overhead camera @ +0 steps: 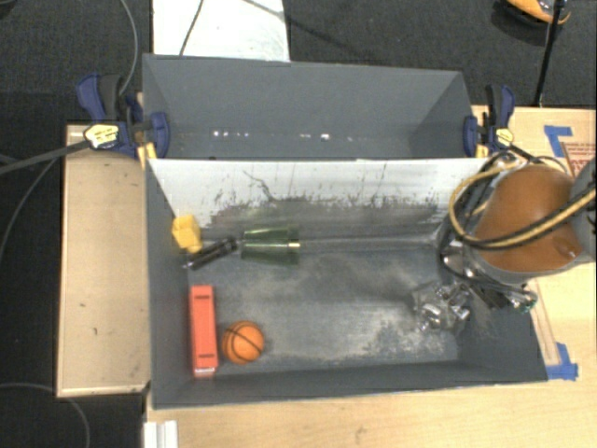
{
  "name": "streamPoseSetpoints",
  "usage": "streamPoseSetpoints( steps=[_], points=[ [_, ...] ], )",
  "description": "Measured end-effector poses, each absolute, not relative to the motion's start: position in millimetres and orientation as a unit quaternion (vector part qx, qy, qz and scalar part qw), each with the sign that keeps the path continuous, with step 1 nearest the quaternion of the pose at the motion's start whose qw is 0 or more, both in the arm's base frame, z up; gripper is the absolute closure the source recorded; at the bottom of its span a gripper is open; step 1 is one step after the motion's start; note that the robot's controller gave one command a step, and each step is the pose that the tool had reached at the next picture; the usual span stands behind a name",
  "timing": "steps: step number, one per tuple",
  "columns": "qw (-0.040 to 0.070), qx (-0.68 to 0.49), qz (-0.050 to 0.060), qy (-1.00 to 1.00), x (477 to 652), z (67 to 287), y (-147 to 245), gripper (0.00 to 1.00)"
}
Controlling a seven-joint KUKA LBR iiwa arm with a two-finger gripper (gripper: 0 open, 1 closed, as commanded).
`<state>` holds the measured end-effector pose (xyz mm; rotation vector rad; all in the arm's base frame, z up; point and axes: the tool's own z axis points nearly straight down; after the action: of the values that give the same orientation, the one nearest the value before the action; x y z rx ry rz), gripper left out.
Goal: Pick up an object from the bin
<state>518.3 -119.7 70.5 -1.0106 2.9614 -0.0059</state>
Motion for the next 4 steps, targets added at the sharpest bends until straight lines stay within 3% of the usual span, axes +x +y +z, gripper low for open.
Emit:
streamPoseSetpoints(
  steps=[4],
  points=[
    [0.004,-0.321,0.0,0.947,517.0,111.6,-118.9,1.0]
  ],
)
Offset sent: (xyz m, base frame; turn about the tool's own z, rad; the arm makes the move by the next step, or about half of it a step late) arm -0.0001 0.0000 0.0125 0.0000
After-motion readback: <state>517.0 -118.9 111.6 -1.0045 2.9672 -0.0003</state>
